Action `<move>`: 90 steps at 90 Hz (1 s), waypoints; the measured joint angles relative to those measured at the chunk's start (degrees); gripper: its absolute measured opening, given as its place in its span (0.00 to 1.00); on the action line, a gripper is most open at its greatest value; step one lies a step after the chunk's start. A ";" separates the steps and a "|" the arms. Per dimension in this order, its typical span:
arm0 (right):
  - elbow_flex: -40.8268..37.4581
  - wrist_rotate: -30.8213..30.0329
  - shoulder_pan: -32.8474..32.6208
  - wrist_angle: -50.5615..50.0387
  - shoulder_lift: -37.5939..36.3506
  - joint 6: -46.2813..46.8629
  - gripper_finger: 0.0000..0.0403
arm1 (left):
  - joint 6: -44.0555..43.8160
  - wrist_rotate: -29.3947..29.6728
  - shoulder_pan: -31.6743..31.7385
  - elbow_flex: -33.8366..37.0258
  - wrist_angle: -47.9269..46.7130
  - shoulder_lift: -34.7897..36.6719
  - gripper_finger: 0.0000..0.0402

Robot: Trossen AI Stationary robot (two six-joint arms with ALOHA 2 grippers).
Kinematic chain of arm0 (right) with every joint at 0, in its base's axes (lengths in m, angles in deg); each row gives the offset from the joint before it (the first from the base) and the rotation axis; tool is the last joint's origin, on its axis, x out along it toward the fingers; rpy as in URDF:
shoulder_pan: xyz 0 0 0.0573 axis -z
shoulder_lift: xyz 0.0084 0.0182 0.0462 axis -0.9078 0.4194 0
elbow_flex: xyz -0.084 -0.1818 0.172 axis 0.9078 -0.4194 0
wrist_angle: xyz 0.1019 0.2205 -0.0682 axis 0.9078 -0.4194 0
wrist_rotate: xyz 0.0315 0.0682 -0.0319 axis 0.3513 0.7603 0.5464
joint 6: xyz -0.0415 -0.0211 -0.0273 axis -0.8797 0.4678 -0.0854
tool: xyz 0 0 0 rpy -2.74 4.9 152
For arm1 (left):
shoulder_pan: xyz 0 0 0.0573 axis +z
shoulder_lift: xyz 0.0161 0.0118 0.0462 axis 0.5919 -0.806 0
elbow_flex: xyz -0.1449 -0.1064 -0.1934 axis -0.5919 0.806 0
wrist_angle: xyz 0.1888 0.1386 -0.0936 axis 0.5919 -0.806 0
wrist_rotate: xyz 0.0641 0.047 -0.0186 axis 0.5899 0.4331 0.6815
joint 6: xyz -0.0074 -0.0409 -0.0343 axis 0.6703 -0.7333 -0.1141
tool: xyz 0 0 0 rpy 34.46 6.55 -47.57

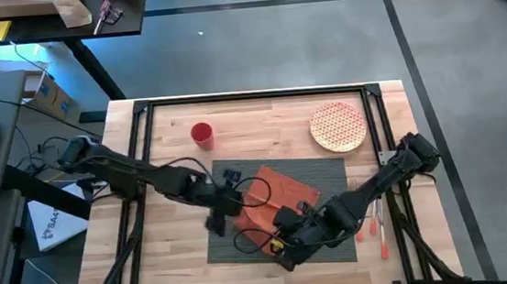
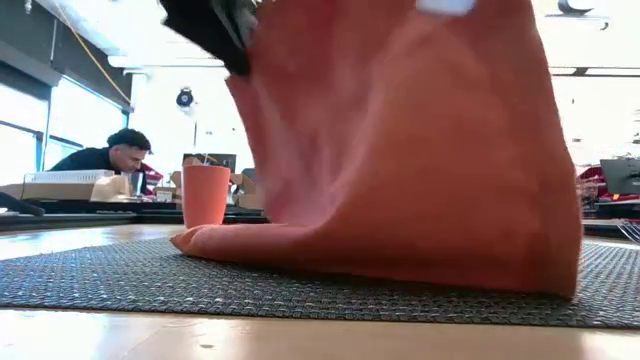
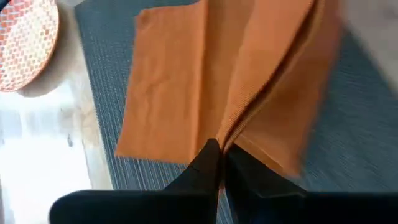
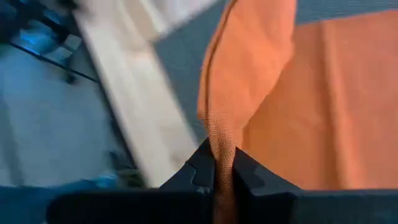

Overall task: Set table place
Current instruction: Fold the orange table napkin

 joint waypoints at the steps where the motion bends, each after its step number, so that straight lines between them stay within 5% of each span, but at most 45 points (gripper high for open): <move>1: 0.00 -0.38 0.01 0.00 0.00 0.67 0.00 | -0.24 -0.03 -0.01 -0.32 -0.40 0.39 0.00; 20: -0.05 -9.82 1.79 -20.12 0.00 20.83 0.00 | 0.68 0.27 4.37 -0.83 3.01 0.91 0.00; 42: -0.07 -11.55 5.20 -37.54 1.18 21.86 0.00 | 3.60 4.75 9.52 1.02 9.10 -8.95 0.00; 62: -0.12 -11.01 7.40 -38.14 6.00 16.71 0.00 | 5.67 5.34 11.16 1.02 12.00 -14.61 0.00; 75: 0.21 -5.60 6.96 -31.28 5.62 10.21 0.00 | 6.90 4.73 9.56 -2.47 -0.86 -11.86 0.00; 90: 0.71 0.52 4.67 -16.64 2.62 3.15 0.00 | 5.95 -8.05 8.24 -7.47 -13.79 -6.39 0.00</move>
